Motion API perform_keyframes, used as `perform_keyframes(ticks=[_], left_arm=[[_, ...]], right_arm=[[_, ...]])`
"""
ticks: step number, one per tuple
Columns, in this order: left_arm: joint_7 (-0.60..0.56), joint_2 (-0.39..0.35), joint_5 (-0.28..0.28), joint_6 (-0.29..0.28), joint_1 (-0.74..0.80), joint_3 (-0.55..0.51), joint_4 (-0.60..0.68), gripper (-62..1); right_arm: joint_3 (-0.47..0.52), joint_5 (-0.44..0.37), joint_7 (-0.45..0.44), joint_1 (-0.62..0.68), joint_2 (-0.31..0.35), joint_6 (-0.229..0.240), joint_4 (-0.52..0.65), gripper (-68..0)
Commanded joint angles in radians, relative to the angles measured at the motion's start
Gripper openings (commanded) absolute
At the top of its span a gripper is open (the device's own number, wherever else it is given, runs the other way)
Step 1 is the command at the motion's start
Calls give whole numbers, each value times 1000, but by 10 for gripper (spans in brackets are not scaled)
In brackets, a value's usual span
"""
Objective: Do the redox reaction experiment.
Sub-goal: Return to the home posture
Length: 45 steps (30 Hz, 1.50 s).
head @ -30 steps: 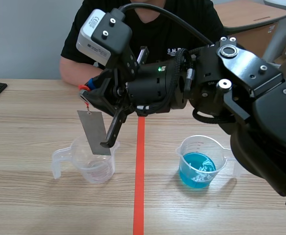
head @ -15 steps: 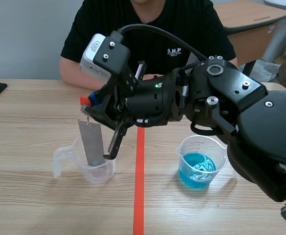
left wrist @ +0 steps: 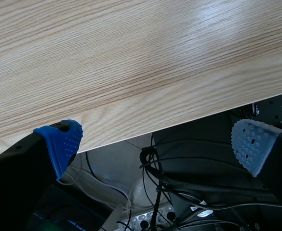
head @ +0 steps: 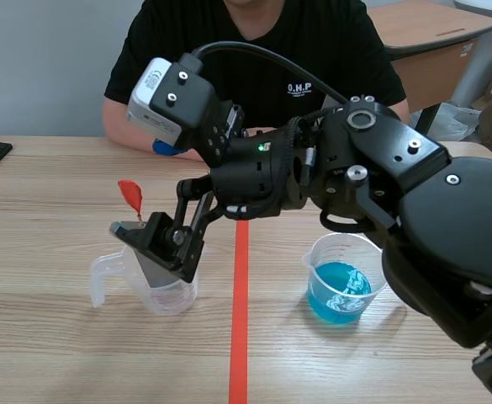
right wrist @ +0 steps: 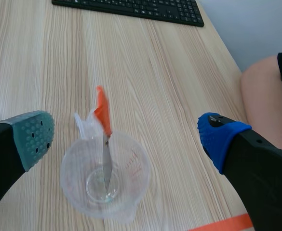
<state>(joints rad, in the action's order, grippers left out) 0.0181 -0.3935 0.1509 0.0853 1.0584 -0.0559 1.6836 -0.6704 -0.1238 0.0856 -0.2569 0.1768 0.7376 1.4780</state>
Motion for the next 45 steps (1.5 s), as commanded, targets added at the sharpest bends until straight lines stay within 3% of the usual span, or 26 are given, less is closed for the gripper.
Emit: perform_keyframes(ticks=[1, 7, 13, 18, 20, 25, 30, 36, 41, 45], left_arm=[[-10, -1, 3, 1, 5, -12, 6, 14], [-10, -1, 3, 1, 5, -12, 6, 14], [-10, -1, 3, 1, 5, -12, 6, 14], [-10, -1, 3, 1, 5, -12, 6, 14], [-10, -1, 3, 1, 5, -12, 6, 14], [-10, -1, 3, 1, 5, -12, 6, 14], [-10, -1, 3, -2, 5, -12, 6, 14], [-11, -1, 3, -2, 5, -12, 6, 14], [-25, -7, 2, -4, 9, -16, 6, 14], [-51, -9, 2, -85, 25, -69, 8, 14]], right_arm=[[-21, -18, -13, -23, -15, 8, 6, 4], [-73, -49, -14, -22, -19, 8, 6, 4], [-123, -175, -5, -22, -18, 8, 30, 4], [-129, -290, 17, -20, 1, 8, 127, 4], [-129, -316, 32, -19, 34, 8, 183, 4], [-107, -392, 30, -16, 171, -96, 309, 4], [-19, -430, -6, 36, 300, -174, 358, 4], [125, -431, -92, 154, 422, -222, 361, 4], [232, -464, -128, 271, 510, -230, 377, 4], [316, -476, -146, 396, 568, -266, 436, 4]])
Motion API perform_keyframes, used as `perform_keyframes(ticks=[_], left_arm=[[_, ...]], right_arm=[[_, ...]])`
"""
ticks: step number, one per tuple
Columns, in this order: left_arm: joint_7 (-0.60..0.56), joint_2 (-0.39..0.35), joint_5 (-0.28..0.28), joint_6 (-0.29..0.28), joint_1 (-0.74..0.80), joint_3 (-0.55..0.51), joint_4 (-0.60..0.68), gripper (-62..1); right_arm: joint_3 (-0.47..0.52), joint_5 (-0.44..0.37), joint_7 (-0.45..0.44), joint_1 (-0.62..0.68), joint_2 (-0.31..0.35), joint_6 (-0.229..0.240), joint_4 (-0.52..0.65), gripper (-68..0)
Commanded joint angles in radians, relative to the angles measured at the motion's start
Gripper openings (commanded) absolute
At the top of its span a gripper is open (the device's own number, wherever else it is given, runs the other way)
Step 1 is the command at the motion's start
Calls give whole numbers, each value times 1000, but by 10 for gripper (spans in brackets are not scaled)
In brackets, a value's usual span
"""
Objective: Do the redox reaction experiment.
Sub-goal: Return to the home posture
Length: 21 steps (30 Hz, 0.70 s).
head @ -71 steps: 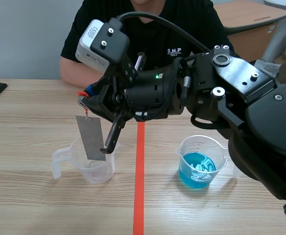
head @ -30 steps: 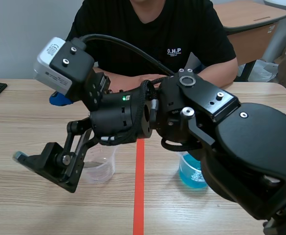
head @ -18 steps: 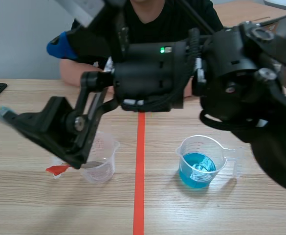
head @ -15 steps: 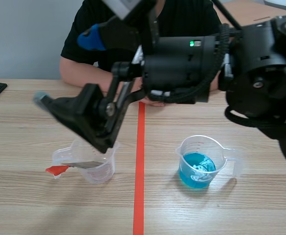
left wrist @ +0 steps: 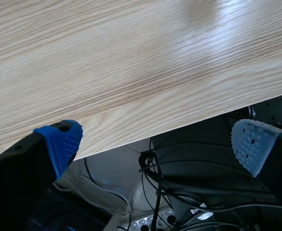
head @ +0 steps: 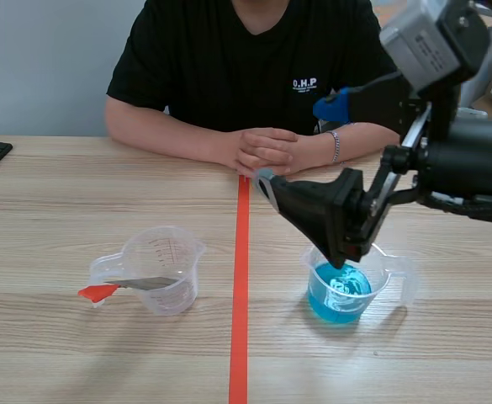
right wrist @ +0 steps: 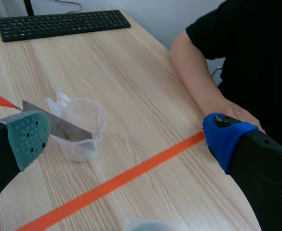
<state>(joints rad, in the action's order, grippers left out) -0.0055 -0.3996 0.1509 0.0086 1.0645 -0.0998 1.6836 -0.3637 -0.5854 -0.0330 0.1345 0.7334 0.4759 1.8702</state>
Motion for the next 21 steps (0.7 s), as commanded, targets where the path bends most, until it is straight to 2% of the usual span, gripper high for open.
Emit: perform_keyframes(ticks=[1, 5, 10, 14, 18, 21], left_arm=[[-51, -3, 2, -40, 28, -45, 11, 14], [-134, -3, 2, -157, 66, -137, 39, 14], [-203, -53, 35, -249, 89, -231, 86, 14], [-281, -112, 91, -305, 87, -289, 119, 14], [-312, -172, 137, -345, 68, -324, 157, 14], [-312, -204, 153, -347, 32, -329, 177, 14]], right_arm=[[32, -14, -33, 42, 24, -13, 64, 4], [127, -12, -37, 193, 45, -29, 156, 4], [233, 16, -38, 375, 45, -54, 275, 4], [299, 33, -38, 509, 42, -69, 364, 4], [329, 74, -39, 605, 36, -112, 426, 4], [333, 85, -53, 635, 36, -133, 435, 4]])
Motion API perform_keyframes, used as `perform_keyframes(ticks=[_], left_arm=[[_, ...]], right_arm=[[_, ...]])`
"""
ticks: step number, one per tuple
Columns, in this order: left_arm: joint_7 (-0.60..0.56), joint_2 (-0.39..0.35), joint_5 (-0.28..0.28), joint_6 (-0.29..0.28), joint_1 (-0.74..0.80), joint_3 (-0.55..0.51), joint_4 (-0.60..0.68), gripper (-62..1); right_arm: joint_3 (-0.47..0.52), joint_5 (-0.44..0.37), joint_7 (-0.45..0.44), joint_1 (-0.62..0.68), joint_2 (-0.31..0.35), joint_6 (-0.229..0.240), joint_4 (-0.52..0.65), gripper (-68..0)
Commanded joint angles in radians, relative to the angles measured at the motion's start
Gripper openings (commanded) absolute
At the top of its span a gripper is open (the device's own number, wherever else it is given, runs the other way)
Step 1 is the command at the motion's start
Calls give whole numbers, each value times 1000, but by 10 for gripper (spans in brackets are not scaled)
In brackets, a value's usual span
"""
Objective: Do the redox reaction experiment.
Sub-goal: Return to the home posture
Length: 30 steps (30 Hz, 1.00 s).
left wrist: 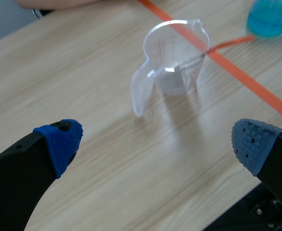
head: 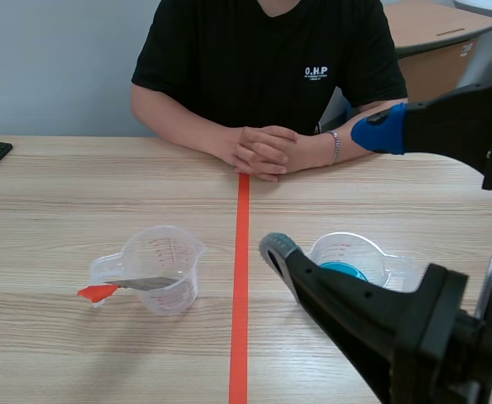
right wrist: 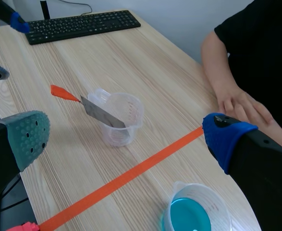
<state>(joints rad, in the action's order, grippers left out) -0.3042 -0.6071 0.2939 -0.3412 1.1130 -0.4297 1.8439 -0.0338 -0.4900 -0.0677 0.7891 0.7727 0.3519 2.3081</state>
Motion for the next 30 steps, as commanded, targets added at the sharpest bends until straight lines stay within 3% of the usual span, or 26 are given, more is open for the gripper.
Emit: perform_keyframes(ticks=[1, 10, 19, 23, 30], left_arm=[[-14, -5, 10, -3, -31, 1, 23, 14], [-13, -60, 43, -101, -166, 14, 43, 14], [37, -61, 35, -100, -286, 114, 43, 14], [31, -58, 38, -127, -299, 117, 43, 14], [-1, -58, 40, -126, -299, 117, 43, 14]], right_arm=[[3, -9, -17, -18, -3, -13, -3, 4], [3, -6, -9, -19, -3, -24, -3, 4], [3, 13, 6, -19, -3, -44, -3, 4], [3, 13, 20, -19, -3, -50, -3, 4], [3, 15, 43, -19, -3, -65, -3, 4]])
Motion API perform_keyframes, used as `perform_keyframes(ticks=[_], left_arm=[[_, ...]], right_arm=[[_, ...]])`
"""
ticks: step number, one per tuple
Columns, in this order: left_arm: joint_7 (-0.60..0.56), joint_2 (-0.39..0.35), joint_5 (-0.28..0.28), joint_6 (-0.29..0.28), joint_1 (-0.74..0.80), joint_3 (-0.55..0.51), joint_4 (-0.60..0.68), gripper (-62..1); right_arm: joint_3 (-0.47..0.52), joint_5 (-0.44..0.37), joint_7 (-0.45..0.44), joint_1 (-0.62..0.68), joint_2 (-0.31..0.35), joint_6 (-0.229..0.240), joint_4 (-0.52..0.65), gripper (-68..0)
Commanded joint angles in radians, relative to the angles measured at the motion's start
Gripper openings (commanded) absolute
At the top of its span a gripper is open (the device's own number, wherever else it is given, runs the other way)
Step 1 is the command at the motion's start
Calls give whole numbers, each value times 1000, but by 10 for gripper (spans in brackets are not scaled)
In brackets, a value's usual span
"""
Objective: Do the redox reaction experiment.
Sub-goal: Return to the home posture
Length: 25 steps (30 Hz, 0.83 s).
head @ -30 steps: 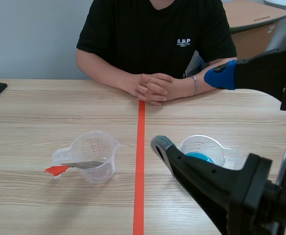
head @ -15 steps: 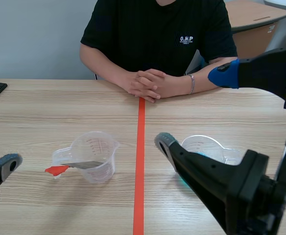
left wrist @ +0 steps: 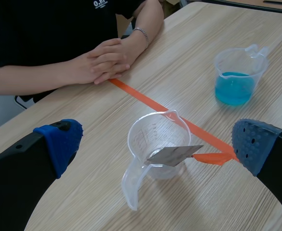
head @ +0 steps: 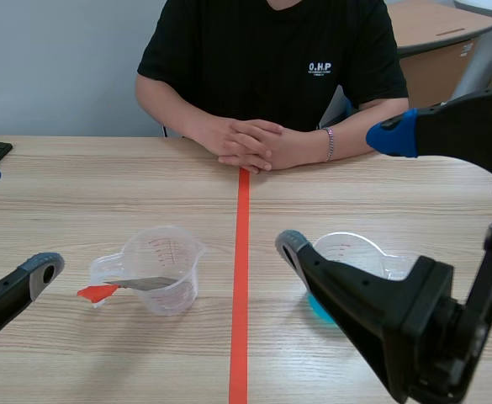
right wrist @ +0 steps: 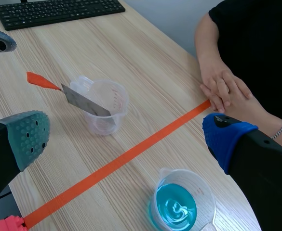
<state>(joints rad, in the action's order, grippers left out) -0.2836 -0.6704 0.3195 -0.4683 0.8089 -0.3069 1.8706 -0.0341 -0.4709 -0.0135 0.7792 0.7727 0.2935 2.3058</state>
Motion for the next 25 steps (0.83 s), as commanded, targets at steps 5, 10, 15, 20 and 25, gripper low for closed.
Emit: perform_keyframes(ticks=[5, 10, 15, 20, 25], left_arm=[[-39, 5, 14, 2, 5, -5, 16, 14], [-38, 5, 14, 2, 5, -5, 16, 14], [-37, 5, 14, 2, 5, -5, 16, 14], [-38, 5, 14, 2, 5, -5, 16, 14], [-34, 5, 14, 2, 5, -5, 16, 14]], right_arm=[[3, -3, -2, -9, -3, -14, -1, 4], [3, -3, 9, -9, -3, -14, -1, 4], [3, -3, 12, -9, -3, -14, -1, 4], [3, -3, 15, -9, -3, -14, -1, 4], [3, -3, 15, -9, -3, -14, -1, 4]])
